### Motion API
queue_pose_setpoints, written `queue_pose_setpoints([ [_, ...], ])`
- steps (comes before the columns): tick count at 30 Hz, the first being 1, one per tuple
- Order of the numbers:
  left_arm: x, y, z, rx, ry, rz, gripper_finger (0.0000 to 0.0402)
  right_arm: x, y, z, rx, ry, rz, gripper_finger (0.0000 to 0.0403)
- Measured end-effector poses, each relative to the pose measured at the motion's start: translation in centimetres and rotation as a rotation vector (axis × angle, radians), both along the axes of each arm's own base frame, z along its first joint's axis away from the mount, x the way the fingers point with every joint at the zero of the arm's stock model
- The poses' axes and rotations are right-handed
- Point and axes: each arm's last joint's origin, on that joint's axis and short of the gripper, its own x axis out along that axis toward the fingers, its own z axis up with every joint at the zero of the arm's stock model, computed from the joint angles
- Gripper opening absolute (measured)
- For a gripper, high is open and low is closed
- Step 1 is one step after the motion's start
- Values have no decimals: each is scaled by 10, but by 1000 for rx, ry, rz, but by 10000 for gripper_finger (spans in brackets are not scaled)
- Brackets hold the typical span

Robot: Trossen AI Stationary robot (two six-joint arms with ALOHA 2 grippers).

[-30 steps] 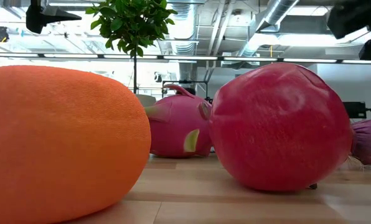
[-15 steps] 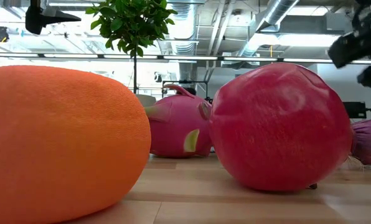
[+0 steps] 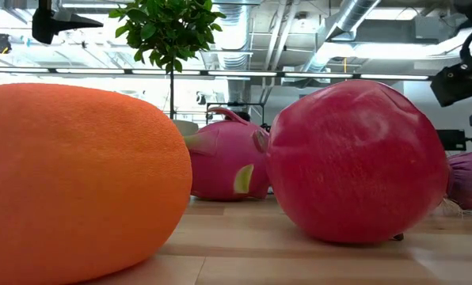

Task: Build produce basket
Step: Put the green pear into the black wire basket

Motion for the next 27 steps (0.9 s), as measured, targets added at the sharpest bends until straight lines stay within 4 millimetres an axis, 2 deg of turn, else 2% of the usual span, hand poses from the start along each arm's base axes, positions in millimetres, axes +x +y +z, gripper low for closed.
queue_pose_setpoints([
  [5, 0, 0, 0, 1, 2, -1, 364, 4, -4, 9, 15, -21, -28, 312],
  [7, 0, 0, 0, 3, 4, -1, 364, 8, -5, 17, 29, -44, -47, 311],
  [11, 0, 0, 0, 2, 4, -1, 364, 23, -11, 55, 79, -206, -86, 311],
  [14, 0, 0, 0, 2, 3, -1, 364, 33, -23, 89, 90, -339, -105, 319],
  [17, 0, 0, 0, 2, 3, -1, 364, 45, -44, 129, 15, -513, -132, 323],
  [21, 0, 0, 0, 1, 3, 0, 364, 60, -84, 168, -152, -650, -178, 323],
  [24, 0, 0, 0, 1, 3, -1, 364, 72, -119, 183, -274, -666, -198, 326],
  [27, 0, 0, 0, 1, 3, -1, 364, 86, -156, 187, -372, -622, -208, 328],
])
